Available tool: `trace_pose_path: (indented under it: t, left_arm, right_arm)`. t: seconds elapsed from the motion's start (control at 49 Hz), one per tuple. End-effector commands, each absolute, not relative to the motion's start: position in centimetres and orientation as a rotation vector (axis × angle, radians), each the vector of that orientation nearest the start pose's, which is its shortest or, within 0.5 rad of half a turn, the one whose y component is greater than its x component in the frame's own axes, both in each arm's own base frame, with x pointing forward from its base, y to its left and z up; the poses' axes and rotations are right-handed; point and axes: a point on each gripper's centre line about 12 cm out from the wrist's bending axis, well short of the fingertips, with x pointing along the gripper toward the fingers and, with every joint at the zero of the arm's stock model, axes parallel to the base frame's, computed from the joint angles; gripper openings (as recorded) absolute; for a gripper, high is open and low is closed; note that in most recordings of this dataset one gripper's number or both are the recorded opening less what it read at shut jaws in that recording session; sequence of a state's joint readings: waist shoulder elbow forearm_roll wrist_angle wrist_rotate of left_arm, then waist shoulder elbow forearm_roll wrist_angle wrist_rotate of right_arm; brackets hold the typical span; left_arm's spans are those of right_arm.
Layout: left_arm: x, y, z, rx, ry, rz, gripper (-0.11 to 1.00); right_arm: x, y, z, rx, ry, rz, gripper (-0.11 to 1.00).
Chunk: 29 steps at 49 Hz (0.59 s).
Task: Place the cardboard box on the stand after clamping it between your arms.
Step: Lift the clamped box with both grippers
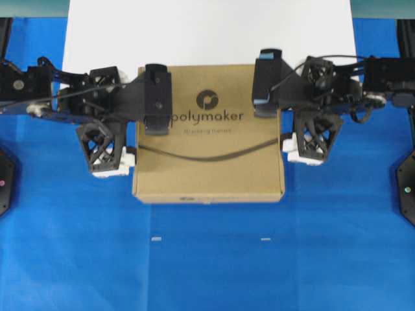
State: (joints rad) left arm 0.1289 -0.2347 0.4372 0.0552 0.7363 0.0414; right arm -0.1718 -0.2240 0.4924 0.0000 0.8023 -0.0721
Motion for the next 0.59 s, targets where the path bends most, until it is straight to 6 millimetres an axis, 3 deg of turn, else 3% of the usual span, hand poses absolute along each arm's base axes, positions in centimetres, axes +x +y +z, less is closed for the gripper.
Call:
trace_pose_path:
  t: [0.0,0.388,0.571]
  left_arm:
    - [37.6,5.2,34.8,0.014,0.699,0.135,0.85]
    - [38.5,8.8,35.5,0.055,0.688,0.195,0.85]
    - [39.7,9.5,36.0,0.067,0.699,0.200,0.85]
  right_arm:
    - [36.9,-6.1,30.9,0.086,0.815,-0.139,0.98]
    - [39.2,-7.1,31.7,-0.003,0.790,-0.100,0.97]
    - [39.8,-8.4,31.7,-0.008,0.782,-0.078,0.97]
